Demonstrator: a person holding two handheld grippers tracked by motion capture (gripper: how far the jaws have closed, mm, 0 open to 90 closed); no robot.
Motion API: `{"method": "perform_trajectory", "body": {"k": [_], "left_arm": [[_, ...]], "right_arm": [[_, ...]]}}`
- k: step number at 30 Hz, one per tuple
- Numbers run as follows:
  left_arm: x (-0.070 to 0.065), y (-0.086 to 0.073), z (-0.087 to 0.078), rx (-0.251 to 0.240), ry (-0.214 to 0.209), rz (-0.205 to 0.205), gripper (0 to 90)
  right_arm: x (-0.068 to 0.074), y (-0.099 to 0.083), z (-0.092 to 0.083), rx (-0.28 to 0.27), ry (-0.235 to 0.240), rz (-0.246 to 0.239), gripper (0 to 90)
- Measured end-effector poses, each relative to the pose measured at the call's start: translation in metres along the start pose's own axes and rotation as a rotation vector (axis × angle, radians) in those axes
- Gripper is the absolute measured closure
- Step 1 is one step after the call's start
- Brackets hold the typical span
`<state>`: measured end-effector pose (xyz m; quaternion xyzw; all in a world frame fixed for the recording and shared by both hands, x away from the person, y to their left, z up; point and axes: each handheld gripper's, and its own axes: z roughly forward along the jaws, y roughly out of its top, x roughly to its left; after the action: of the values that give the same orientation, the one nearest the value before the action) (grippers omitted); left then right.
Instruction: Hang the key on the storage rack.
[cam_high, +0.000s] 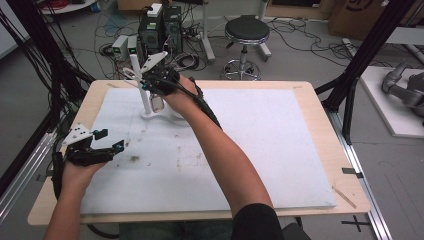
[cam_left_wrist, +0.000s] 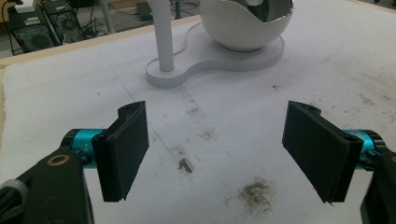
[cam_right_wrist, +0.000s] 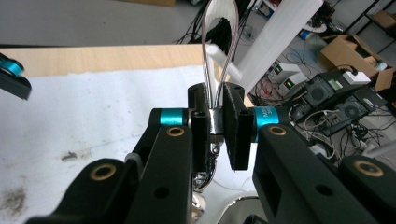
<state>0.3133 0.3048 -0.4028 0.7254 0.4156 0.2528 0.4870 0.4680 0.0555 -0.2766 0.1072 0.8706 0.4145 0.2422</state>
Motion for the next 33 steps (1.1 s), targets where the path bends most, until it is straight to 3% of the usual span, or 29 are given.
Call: {"method": "perform_trajectory", "body": {"k": [12, 15, 18, 23, 33], "left_arm": [[0.001, 0.000, 0.000, 0.002, 0.000, 0.004, 22.8], [0.002, 0.000, -0.001, 0.000, 0.001, 0.003, 22.8], [0.002, 0.000, -0.001, 0.000, 0.002, 0.003, 22.8], [0.001, 0.001, -0.001, 0.001, 0.000, 0.007, 22.8], [-0.004, 0.002, 0.001, 0.000, -0.010, 0.019, 22.8]], "right_arm": [[-0.004, -0.017, 0.014, 0.072, -0.042, -0.016, 81.8], [-0.004, -0.018, 0.012, 0.056, -0.052, 0.009, 72.5], [-0.003, -0.017, 0.007, 0.039, -0.062, 0.009, 62.7], [-0.003, -0.021, -0.005, 0.028, -0.060, 0.024, 54.6], [-0.006, -0.053, -0.043, 0.020, -0.064, 0.053, 43.4]]}}
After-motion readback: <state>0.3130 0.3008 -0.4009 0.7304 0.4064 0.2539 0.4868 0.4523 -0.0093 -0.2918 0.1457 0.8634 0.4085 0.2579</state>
